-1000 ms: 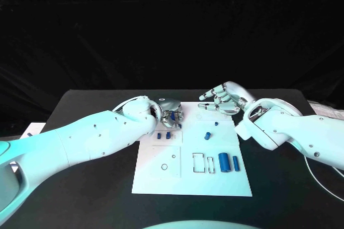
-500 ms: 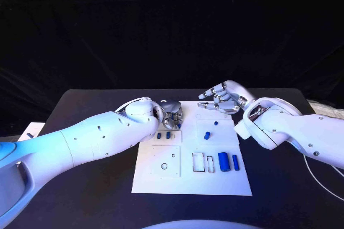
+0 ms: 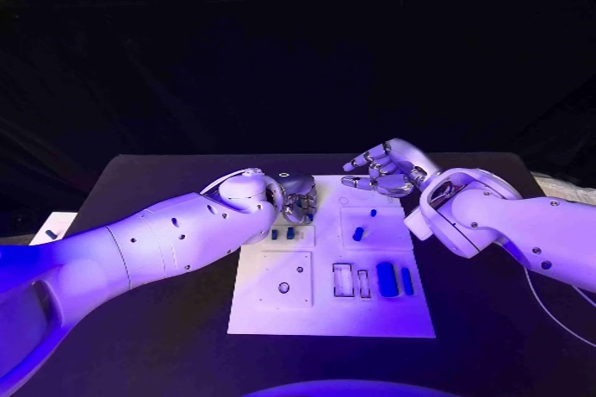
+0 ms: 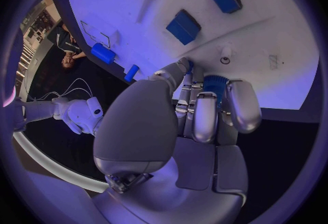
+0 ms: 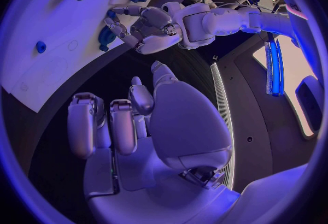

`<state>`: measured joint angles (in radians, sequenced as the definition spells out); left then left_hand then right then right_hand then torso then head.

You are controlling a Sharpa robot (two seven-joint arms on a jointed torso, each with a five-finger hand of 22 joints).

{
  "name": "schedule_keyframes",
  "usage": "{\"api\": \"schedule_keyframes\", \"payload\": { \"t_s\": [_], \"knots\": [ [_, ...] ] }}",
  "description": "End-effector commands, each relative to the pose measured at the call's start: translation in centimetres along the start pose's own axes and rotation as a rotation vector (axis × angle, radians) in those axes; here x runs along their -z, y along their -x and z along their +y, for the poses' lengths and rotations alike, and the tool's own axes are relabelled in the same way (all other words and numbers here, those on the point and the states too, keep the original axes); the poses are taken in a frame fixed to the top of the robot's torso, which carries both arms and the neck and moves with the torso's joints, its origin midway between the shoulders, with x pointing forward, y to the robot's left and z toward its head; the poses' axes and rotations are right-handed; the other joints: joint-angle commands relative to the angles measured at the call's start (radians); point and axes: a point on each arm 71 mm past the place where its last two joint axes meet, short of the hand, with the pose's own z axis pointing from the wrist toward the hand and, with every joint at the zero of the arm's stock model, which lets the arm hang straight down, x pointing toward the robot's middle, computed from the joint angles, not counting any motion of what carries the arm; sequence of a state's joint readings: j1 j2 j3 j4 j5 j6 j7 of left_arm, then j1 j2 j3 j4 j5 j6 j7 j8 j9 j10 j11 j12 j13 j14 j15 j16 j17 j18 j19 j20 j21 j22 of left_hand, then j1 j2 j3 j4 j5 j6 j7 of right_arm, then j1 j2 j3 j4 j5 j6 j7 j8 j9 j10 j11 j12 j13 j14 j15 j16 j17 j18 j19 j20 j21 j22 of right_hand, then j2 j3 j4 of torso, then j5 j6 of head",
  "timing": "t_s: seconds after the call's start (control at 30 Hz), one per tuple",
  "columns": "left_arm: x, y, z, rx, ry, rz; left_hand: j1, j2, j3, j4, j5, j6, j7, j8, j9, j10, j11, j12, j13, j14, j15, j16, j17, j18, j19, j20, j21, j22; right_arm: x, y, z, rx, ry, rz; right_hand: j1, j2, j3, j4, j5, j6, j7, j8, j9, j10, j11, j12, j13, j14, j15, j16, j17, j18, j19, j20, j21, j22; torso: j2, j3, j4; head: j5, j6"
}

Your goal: Assemble the parts on the task board

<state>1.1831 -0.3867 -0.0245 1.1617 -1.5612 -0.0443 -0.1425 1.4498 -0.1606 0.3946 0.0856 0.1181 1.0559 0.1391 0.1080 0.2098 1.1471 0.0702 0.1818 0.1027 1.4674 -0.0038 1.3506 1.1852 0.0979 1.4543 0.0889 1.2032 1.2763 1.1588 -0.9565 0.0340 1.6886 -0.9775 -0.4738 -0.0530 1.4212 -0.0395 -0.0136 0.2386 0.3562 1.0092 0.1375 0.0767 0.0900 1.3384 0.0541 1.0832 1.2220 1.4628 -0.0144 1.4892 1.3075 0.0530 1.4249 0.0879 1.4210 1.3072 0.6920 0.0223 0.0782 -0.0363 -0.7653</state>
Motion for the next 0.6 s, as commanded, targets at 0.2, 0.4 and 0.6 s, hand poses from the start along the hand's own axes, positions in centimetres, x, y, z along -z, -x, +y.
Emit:
{"api": "schedule_keyframes", "payload": {
  "t_s": [0.2,0.4,0.6],
  "knots": [
    [-0.10,-0.63,-0.25,-0.007,-0.007,0.032,0.000,0.009,0.016,-0.002,-0.001,0.013,-0.004,-0.007,-0.003,0.014,0.002,-0.010,-0.006,0.034,-0.009,-0.004,-0.008,-0.017,0.005,-0.001,0.009,0.006,-0.01,-0.15,0.15,0.008,0.009,0.007,0.003,0.010,-0.001,-0.002,0.006,0.005,0.003,-0.002,0.002,-0.005,-0.003,-0.004,-0.001,0.077,-0.007,-0.005,0.142,0.006,-0.005,-0.002,-0.003,0.001,-0.001,0.0001,0.0005,-0.001,-0.001],
    [-0.06,-0.40,-0.14,0.011,-0.018,-0.002,0.024,0.024,0.070,-0.032,0.000,0.059,-0.009,0.004,-0.004,0.064,-0.008,-0.021,-0.009,0.034,-0.017,-0.001,-0.014,-0.021,0.010,-0.007,0.030,0.026,-0.01,-0.17,0.16,0.008,0.009,0.008,0.003,0.010,-0.001,-0.002,0.006,0.005,0.003,-0.002,0.002,-0.005,-0.003,-0.004,-0.001,0.077,-0.007,-0.005,0.142,0.006,-0.005,-0.002,-0.003,0.001,-0.001,0.0001,0.0003,-0.001,-0.001],
    [0.10,0.03,0.17,0.040,-0.023,-0.044,0.019,0.020,0.101,-0.050,0.000,0.076,-0.007,0.001,-0.008,0.087,-0.009,-0.037,-0.013,0.033,-0.018,-0.001,-0.021,-0.023,0.011,-0.010,0.042,0.038,-0.01,-0.17,0.15,0.009,0.009,0.009,0.004,0.010,-0.001,-0.002,0.007,0.005,0.003,-0.002,0.002,-0.005,-0.003,-0.003,0.000,0.077,-0.007,-0.004,0.142,0.006,-0.005,-0.002,-0.003,0.001,-0.001,-0.0005,-0.0002,-0.003,0.000]
  ]
}}
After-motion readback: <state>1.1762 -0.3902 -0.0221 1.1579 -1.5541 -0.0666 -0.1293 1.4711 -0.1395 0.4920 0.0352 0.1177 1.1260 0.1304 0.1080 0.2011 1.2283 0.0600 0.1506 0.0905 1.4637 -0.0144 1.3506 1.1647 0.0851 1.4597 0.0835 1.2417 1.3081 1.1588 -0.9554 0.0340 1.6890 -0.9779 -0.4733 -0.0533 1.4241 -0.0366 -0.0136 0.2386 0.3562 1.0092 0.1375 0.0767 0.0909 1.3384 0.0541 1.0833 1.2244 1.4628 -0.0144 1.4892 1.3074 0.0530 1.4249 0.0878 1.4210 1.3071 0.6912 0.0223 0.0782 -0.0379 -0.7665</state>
